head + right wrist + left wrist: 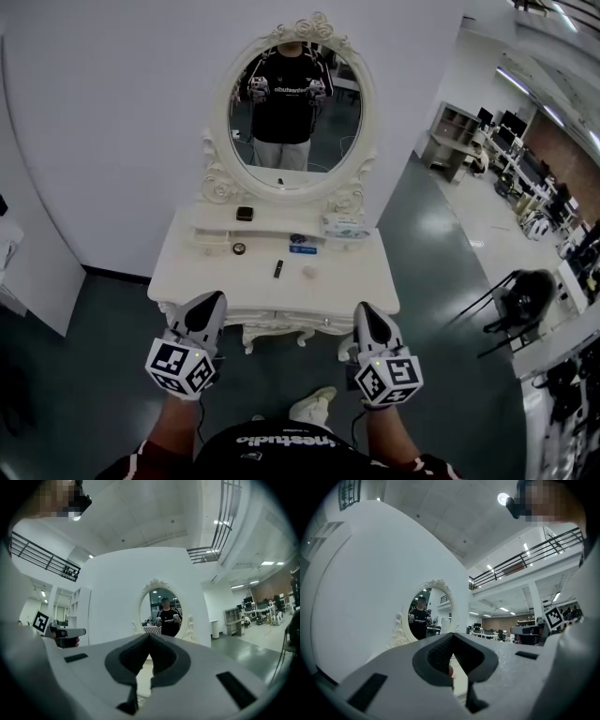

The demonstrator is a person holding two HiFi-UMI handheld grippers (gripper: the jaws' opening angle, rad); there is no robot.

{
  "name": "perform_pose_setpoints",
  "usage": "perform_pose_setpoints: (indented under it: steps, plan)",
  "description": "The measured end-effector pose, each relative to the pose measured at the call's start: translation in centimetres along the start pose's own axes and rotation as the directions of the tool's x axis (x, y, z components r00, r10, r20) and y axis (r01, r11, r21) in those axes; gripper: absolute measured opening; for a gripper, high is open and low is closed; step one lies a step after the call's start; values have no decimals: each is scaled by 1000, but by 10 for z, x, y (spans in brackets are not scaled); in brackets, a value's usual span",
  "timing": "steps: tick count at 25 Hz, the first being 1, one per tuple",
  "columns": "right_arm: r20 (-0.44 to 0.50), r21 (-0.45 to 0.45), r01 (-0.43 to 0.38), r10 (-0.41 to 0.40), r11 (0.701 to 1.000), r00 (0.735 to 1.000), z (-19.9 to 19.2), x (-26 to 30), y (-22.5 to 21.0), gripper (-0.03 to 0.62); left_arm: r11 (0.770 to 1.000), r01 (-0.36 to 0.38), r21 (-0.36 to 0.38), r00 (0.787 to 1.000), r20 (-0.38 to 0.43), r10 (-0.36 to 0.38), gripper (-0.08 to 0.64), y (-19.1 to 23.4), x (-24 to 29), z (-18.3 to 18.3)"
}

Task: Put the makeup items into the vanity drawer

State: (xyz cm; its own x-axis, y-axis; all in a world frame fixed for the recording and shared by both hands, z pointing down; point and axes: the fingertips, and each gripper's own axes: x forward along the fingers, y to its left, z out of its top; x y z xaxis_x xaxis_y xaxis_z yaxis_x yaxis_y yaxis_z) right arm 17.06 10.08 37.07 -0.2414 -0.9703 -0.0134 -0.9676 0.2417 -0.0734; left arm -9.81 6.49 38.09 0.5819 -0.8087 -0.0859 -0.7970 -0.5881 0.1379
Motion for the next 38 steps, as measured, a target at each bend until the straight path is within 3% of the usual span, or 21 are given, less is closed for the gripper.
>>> perform_pose_setpoints:
  steps: [24, 38]
  plan:
    - [-42, 11, -115, 115, 993, 992, -1, 12, 42, 3, 999, -41, -14, 999, -5, 41, 5, 15, -26, -3]
    - [-41, 23, -108, 109, 994, 993, -8, 16, 27, 3, 999, -49, -3, 999, -10, 49, 5, 11, -16, -8]
